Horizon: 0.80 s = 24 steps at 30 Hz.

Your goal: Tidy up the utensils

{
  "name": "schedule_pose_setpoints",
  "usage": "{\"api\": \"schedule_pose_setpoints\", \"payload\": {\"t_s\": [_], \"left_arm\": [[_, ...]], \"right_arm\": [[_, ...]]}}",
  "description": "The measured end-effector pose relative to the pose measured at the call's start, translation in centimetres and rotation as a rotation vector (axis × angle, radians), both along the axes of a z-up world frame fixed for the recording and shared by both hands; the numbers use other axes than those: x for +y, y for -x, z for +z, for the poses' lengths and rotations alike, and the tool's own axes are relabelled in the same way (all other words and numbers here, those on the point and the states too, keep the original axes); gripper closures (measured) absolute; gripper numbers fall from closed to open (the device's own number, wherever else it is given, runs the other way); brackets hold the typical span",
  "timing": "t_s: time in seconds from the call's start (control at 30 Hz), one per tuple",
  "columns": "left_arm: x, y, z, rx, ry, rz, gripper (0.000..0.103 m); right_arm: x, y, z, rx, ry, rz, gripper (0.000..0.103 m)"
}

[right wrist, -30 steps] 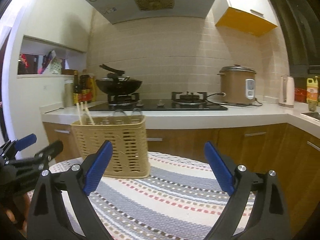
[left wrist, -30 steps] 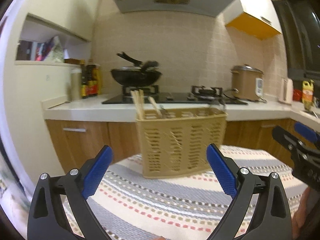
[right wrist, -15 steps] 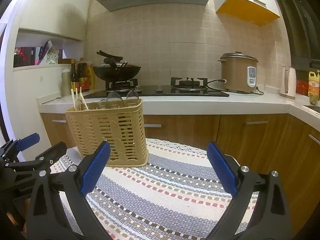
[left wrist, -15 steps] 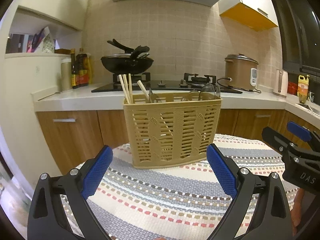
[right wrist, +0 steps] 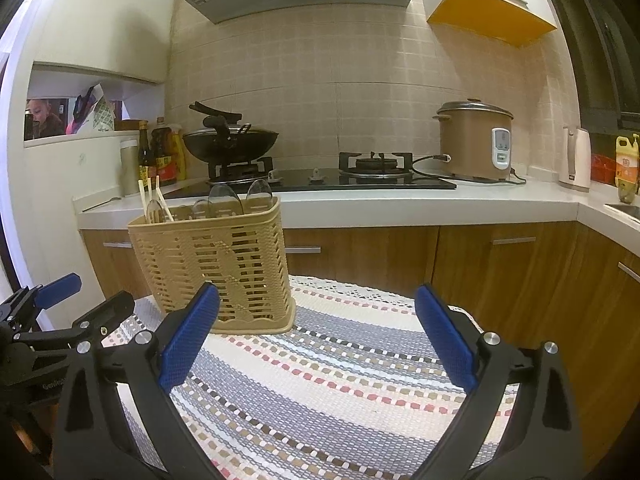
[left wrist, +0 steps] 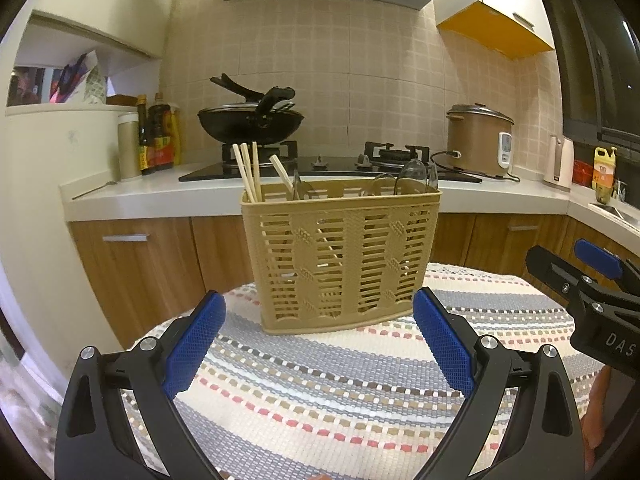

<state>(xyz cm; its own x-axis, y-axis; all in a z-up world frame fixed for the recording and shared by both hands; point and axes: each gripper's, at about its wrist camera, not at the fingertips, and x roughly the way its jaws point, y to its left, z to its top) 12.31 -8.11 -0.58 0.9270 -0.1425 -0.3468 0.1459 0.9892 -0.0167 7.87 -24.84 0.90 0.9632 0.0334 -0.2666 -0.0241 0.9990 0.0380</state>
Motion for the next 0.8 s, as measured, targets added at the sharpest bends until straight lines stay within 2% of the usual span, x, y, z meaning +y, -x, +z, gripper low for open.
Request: {"api": "schedule_pose_setpoints", "payload": {"t_s": [0.43,0.8], "left_arm": [[-0.9,-0.2,-0.7,0.028,-0.012,-0.023,0.011],[-1.4,0.1,-0.7,0.012,-0.039,-0.019,0.011]], "right_arm": [[-0.4,-0.4,-0.3,0.020,-0.011,-0.016,0.008],[-0.4,-0.6,-0.4,0.028,-0.009,-0.016,0.008]]}}
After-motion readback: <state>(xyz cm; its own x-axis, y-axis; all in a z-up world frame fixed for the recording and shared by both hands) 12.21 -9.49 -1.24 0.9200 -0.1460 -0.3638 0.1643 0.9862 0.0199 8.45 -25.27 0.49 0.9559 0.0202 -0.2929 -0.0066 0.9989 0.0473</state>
